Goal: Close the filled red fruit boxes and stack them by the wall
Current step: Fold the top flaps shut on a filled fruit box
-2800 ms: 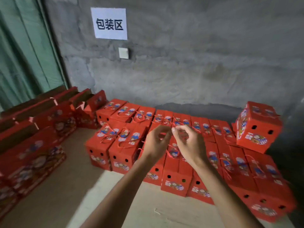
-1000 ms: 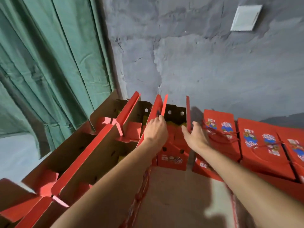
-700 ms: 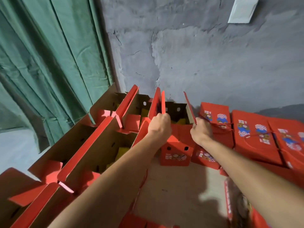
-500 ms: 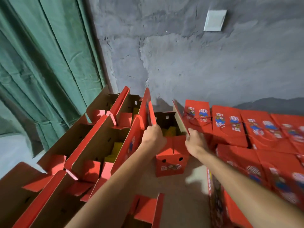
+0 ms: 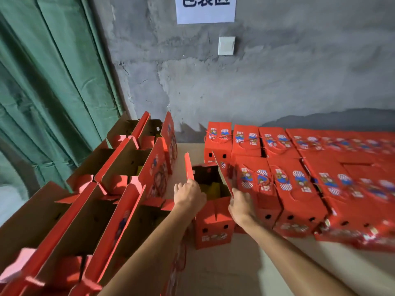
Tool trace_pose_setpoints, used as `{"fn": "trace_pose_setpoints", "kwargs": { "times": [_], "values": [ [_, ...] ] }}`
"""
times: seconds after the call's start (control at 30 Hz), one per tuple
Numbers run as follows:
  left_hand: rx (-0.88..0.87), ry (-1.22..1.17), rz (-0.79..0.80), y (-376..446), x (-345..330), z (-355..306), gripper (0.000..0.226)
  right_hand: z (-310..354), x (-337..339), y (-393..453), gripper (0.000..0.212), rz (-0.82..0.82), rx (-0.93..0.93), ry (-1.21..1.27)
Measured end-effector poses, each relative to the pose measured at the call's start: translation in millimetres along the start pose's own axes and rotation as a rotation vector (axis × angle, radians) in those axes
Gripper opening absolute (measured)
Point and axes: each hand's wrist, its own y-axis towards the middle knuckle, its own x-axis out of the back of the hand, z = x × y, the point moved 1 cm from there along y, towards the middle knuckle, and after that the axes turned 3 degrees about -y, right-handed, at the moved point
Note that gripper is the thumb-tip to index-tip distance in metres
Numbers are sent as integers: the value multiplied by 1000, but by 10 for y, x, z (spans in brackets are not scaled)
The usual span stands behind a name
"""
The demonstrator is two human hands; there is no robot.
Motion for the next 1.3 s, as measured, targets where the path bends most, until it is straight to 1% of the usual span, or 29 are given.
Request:
{"fn": "trace_pose_setpoints", "kwargs": {
  "times": [0.1,0.17,0.2,0.27,0.33,0.4,0.5,0.57,0.63,0.77,0.93,1.03,1.17,1.23,1.3],
  "values": [
    [-116,143,-123,-326,-115,-56,60,-120,119,-434,14,-8,-33,40],
    [-203,167,-196,-531,-182,-131,57,-247,204,-679,15,-4,-36,66],
    [-227,135,-199,-620,-212,-170,53,-327,252,-776,16,1,-34,76],
    [-222,-6,-181,-803,-278,-232,44,-496,347,-970,16,4,-45,95],
    [-162,-180,-165,-999,-347,-250,42,-648,444,-1197,30,17,-79,137],
    [-100,-313,-197,-1196,-429,-244,43,-800,548,-1461,36,29,-72,160],
    [-40,-439,-219,-1462,-523,-275,41,-1038,743,-1779,31,33,-12,209],
    [-56,-469,-217,-1632,-572,-353,40,-1225,868,-1925,27,11,-28,222],
    [-94,-482,-196,-1804,-619,-486,40,-1419,1003,-2067,31,23,-67,215],
    [-110,-515,-151,-2145,-775,-913,36,-1856,1300,-2323,32,41,-42,209],
    [-132,-589,-150,-2689,-1176,-1686,34,-2696,1812,-2614,33,14,-61,199],
    [-138,-668,-163,-3088,-1445,-2240,28,-3276,2122,-2736,34,-36,-66,222],
    [-121,-779,-176,-3595,-1825,-2982,16,-4001,2437,-2786,33,-146,-142,225],
    [-130,-854,-137,-3826,-1980,-3336,15,-4297,2557,-2801,32,-200,-164,243],
    [-138,-969,-79,-3999,-2116,-3669,15,-4547,2677,-2750,30,-231,-199,211]
  ]
}}
